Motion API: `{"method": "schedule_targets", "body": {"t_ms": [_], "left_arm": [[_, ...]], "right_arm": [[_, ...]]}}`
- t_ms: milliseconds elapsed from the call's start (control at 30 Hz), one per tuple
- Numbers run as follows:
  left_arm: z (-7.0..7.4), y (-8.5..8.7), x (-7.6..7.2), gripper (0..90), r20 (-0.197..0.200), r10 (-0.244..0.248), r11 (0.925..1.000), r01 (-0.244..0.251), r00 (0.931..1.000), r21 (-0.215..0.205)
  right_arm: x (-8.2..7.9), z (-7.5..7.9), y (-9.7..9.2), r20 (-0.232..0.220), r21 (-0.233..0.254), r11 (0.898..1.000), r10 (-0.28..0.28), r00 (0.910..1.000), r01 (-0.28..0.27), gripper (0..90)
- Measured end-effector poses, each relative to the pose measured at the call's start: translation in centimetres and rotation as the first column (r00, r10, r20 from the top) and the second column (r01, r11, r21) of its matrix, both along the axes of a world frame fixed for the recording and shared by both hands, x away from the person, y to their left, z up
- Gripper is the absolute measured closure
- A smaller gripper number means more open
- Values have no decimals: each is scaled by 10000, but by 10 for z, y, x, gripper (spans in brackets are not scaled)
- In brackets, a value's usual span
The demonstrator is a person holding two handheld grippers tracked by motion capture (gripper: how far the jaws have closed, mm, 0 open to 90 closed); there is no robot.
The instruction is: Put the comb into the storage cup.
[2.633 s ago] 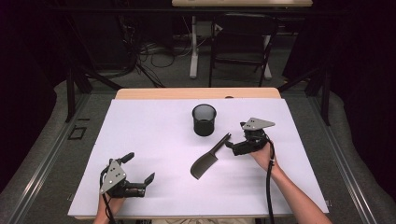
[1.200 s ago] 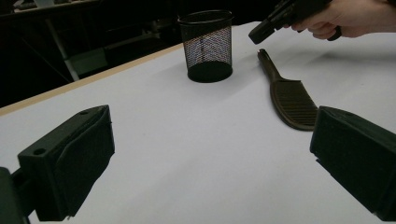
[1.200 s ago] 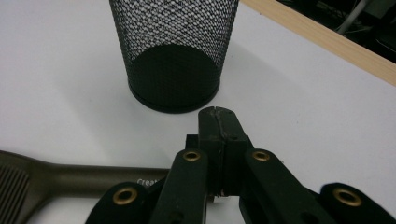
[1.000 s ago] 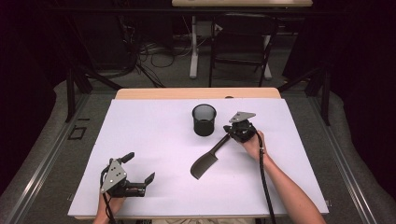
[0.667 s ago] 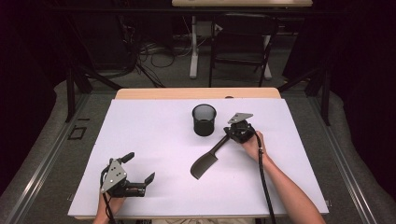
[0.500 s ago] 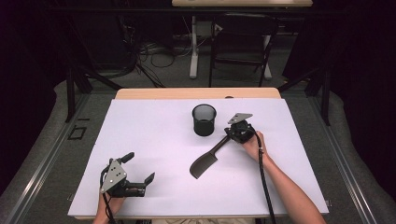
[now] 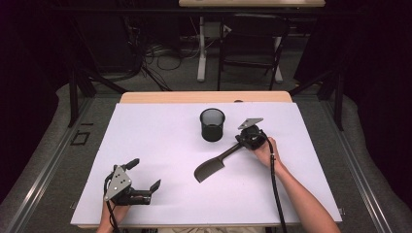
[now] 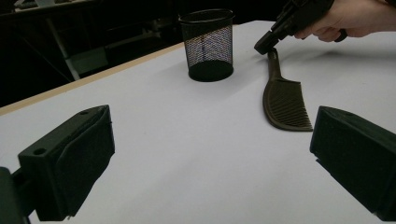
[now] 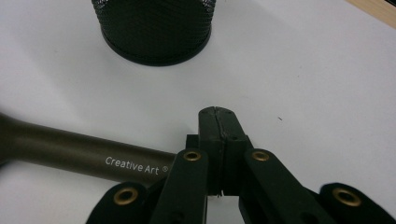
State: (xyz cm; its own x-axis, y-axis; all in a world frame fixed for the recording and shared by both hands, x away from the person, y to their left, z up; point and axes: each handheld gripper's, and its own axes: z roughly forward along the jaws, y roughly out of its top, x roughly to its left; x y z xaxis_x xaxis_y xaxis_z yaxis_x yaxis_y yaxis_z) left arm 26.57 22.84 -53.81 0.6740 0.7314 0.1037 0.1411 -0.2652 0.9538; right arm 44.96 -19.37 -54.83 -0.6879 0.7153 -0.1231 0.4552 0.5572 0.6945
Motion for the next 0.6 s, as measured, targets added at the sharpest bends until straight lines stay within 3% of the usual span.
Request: {"method": "schedule_targets", "body": {"t_ms": [600], "left_arm": [[0, 0, -1, 0, 23, 25, 10000, -25, 10000, 19]], "right_arm": [[-9, 3, -3, -595, -339, 9994, -58, 9982, 38, 900]]}}
